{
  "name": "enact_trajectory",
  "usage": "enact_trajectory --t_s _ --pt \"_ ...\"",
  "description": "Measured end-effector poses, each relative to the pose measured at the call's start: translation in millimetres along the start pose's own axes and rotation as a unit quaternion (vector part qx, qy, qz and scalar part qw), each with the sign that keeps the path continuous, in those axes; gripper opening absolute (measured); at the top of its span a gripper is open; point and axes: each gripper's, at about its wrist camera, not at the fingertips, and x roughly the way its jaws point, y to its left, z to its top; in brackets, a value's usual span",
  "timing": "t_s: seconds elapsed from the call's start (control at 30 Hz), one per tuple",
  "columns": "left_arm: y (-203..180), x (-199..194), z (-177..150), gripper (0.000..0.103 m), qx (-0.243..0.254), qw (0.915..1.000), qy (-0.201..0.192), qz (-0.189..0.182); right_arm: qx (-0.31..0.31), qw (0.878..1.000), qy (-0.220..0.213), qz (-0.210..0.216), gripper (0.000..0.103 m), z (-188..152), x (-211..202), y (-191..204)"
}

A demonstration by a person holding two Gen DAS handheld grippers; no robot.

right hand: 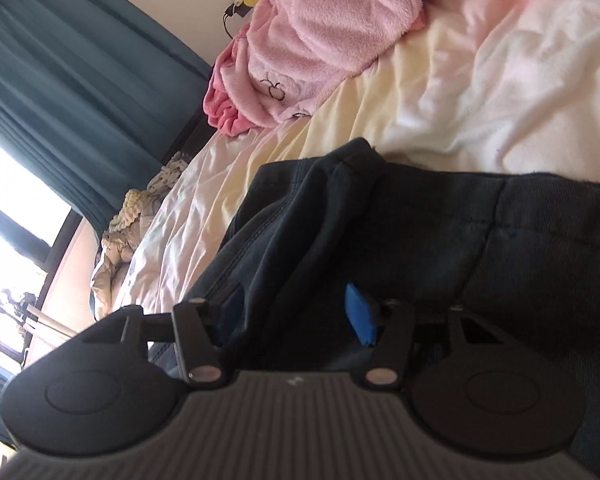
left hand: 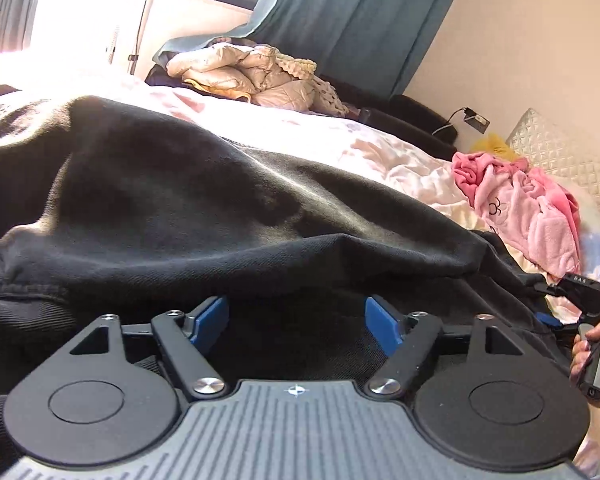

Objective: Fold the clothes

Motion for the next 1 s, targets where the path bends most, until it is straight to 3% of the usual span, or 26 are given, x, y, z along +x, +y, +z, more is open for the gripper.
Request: enact_trajectory --t_s 0.1,0.2,0.47,0.6,0.7,0.83,0.9,1.0 --pt "16 -30 7 0.090 -0.030 0.9989 -0.001 0.036 -0.052 0.998 0.030 -0.016 0.056 -10 -17 14" --pt "41 -62 19 0.091 -0.096 0.9937 0.014 0.057 -0.058 0.998 0.026 -0.002 0.056 -17 -43 22" --pt "128 -180 48 0.092 -0.244 0.9609 0.015 0.130 -0.083 0.996 0.021 -0.038 0.057 -29 -77 19" --pt "167 -225 45 0.094 -0.298 0.9442 0.006 0.141 -0.072 0.995 0.031 -0.055 0.057 -33 -78 14" --pt "193 -239 34 0.094 -0.340 0.9269 0.026 0.156 -0.062 0.996 0.033 -0.057 0.057 -35 -79 15" --pt "214 -240 18 0.094 -0.384 0.9117 0.047 0.140 -0.054 0.997 0.026 -0.042 0.057 -35 -87 16" --pt "223 -235 7 0.094 -0.415 0.8991 0.056 0.126 -0.055 0.997 0.026 -0.043 0.057 -35 -89 16" --pt "229 -227 -2 0.094 -0.439 0.8895 0.059 0.113 -0.051 0.997 0.030 -0.047 0.057 -35 -89 14"
